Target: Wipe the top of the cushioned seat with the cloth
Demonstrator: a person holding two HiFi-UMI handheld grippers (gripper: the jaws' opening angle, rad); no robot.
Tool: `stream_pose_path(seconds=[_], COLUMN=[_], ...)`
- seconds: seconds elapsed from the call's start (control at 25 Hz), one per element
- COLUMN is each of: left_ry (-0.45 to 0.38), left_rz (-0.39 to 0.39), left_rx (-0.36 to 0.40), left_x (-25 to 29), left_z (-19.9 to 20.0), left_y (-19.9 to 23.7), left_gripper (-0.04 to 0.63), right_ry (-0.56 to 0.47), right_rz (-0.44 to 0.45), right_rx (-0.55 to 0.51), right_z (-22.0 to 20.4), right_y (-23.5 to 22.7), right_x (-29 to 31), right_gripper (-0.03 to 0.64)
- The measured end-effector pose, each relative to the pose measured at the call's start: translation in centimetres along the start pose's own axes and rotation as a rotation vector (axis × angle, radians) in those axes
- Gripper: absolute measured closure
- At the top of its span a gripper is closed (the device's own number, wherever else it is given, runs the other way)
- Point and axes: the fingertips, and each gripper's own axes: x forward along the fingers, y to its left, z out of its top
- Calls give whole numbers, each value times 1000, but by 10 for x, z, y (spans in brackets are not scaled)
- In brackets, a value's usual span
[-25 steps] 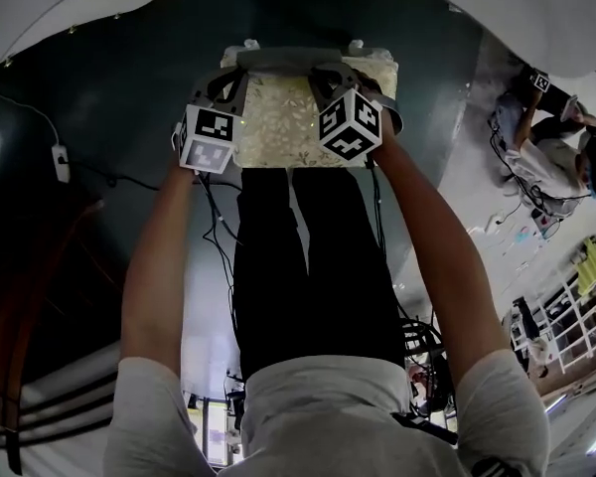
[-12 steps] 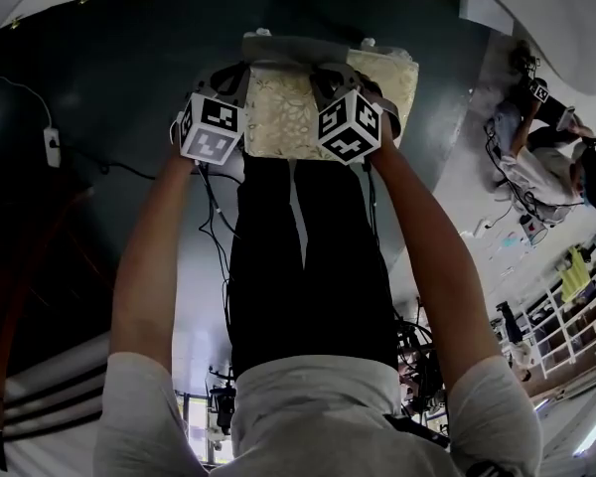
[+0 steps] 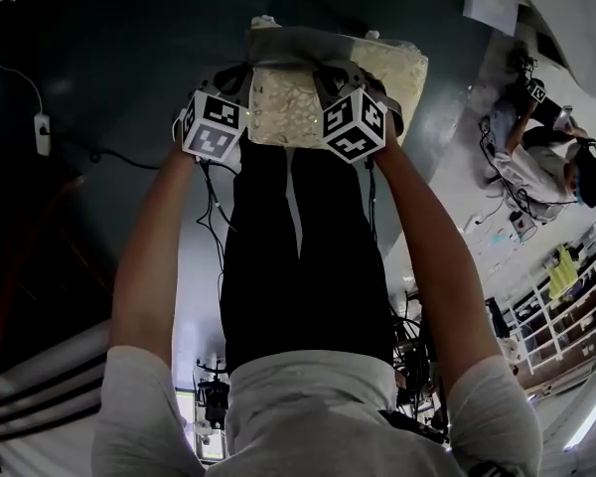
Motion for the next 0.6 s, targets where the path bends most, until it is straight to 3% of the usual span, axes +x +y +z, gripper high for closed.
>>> stream_pose_path(seconds=[0.32, 0.6], left_ry=[0, -9], left_rz=[-26, -53], left_rx=[-63, -70], left_x=[-2, -1], left_z=[-25, -35], left_y=[-17, -27], left_gripper=[578, 578], right_ry=[9, 3], right_rz=[15, 6], right_rx=[8, 45], right_z=[-10, -19], right_y=[23, 29], right_x=[-4, -6], right_gripper=[601, 601])
